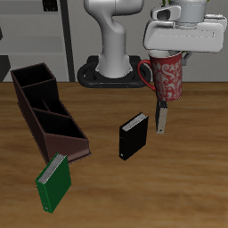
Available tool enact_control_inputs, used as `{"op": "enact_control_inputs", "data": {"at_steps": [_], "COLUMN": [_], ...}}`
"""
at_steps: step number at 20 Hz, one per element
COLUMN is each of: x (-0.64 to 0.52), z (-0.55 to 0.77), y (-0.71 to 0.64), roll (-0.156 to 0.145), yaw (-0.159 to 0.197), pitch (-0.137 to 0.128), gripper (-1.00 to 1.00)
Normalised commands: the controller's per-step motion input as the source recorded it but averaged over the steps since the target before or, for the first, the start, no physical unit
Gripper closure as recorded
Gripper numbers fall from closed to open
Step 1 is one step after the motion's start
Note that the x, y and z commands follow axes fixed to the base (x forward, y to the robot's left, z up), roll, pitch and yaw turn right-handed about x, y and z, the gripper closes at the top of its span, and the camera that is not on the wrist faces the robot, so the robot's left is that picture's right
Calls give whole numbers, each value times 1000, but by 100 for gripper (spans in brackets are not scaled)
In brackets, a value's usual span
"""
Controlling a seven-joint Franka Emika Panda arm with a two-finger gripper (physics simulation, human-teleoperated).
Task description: Place the red mug into the right desk caddy's right compartment
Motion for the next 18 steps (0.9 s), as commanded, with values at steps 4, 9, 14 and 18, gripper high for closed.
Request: {"op": "enact_control_inputs", "data": {"at_steps": [4,9,14,18], "x": [-348,-341,-425,-430], "z": [376,266,158,64], "y": [-462,-530,-283,-285], "roll": [-14,-25,-9,22], "yaw": [-92,-18,52,28], "pitch": [-2,-46,-76,-42], "gripper": [100,100,100,100]}}
